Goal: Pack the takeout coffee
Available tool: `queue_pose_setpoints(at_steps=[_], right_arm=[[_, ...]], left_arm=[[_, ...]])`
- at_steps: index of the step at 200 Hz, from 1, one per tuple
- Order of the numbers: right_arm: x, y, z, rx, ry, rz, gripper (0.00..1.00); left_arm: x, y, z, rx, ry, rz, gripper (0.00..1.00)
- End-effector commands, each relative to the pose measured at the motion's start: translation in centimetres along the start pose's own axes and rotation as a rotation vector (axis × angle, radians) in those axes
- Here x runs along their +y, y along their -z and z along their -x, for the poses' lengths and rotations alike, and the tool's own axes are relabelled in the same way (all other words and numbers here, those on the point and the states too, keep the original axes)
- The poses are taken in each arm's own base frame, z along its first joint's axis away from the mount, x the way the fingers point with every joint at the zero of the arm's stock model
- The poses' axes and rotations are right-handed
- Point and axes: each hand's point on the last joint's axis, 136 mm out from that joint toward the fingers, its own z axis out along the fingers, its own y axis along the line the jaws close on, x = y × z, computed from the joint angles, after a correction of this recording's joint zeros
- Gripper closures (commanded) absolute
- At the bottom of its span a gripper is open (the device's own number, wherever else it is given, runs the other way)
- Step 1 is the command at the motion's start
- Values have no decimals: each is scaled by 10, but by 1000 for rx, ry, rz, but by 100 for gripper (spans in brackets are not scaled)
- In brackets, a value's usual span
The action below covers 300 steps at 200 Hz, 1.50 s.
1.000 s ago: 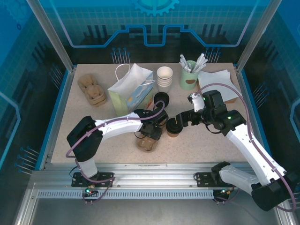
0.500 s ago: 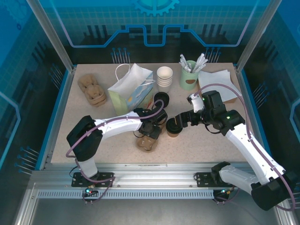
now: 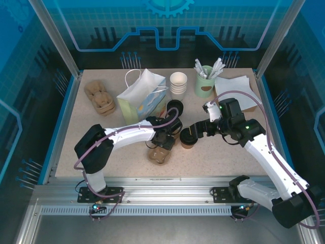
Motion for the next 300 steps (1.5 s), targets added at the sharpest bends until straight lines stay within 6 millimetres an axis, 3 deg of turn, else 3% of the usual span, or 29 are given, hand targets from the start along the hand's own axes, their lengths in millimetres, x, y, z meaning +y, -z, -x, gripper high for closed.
queue_pose_setpoints(at_steps=[1, 118, 210, 255, 273, 300], right_arm=[[-2, -2, -1, -1, -9, 7, 5], [-2, -5, -3, 2, -9, 13, 5], [-1, -2, 0, -6, -9, 16, 5], [4, 8, 11, -35, 2, 19, 5], [5, 19, 22, -68, 16, 1, 5], [-1, 43, 45, -142, 8, -62, 5]], left_arm=[[-3, 1, 1, 20, -16, 4, 52], [-4, -9, -11, 71, -36, 27, 52], [7, 12, -10, 10, -47, 39, 63], [10, 48, -19, -42, -117, -24, 66], [8, 74, -24, -71, -166, -83, 66], [-9, 129, -20, -162, -234, -228, 67]])
